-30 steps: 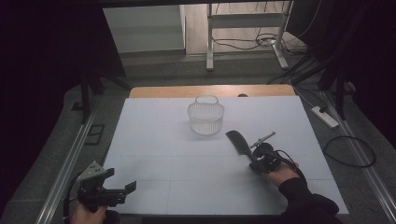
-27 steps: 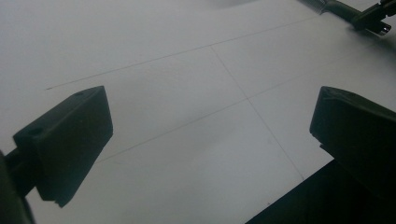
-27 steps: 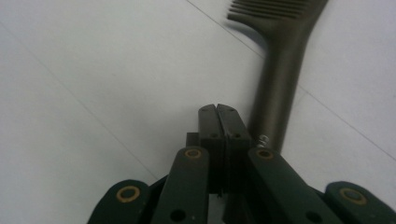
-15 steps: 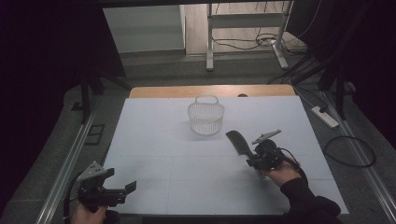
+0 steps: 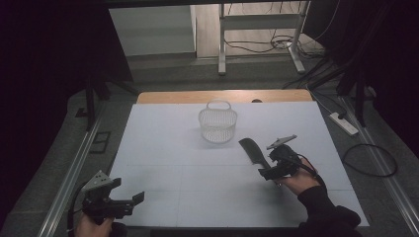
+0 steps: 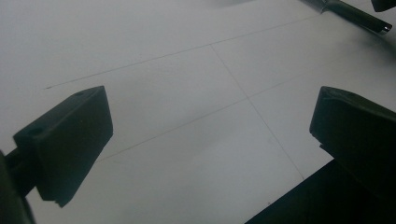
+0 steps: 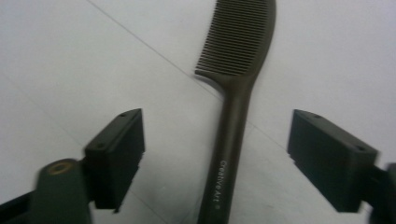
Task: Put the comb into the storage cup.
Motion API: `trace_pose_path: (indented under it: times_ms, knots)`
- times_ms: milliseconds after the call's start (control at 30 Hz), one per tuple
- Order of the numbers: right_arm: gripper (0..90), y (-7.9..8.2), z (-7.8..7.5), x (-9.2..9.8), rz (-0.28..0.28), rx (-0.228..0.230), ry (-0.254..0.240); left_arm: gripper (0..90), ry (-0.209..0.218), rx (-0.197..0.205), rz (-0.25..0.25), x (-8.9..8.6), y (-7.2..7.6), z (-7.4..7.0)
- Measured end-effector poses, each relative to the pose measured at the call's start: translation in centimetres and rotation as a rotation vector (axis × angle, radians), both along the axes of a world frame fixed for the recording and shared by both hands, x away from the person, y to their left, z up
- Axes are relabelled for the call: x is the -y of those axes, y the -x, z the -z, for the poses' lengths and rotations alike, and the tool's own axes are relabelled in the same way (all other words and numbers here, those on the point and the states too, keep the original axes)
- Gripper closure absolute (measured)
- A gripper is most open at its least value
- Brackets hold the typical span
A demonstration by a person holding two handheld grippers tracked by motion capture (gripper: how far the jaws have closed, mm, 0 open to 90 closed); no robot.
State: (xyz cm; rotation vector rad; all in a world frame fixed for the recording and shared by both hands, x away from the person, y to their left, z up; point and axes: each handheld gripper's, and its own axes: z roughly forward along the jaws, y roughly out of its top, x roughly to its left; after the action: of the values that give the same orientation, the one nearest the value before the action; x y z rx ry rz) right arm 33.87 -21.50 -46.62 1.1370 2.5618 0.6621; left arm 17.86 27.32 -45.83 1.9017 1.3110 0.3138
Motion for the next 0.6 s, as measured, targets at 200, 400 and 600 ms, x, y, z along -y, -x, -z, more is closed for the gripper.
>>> trace_pose_path:
  times_ms: [200, 400, 600]
  knots:
    - [10.0, -0.45, -0.1, 0.43, 0.013, -0.009, -0.006, 0.0, 0.0, -0.001, 0.001, 0.0, -0.01, 0.0]
    - [3.6, -0.7, -0.05, 0.77, 0.044, -0.004, -0.023, 0.0, 0.001, -0.001, 0.001, -0.01, -0.02, 0.01]
    - [0.0, -0.85, -0.18, 0.99, 0.054, -0.004, -0.032, 0.1, -0.002, 0.0, 0.002, 0.02, -0.01, 0.0]
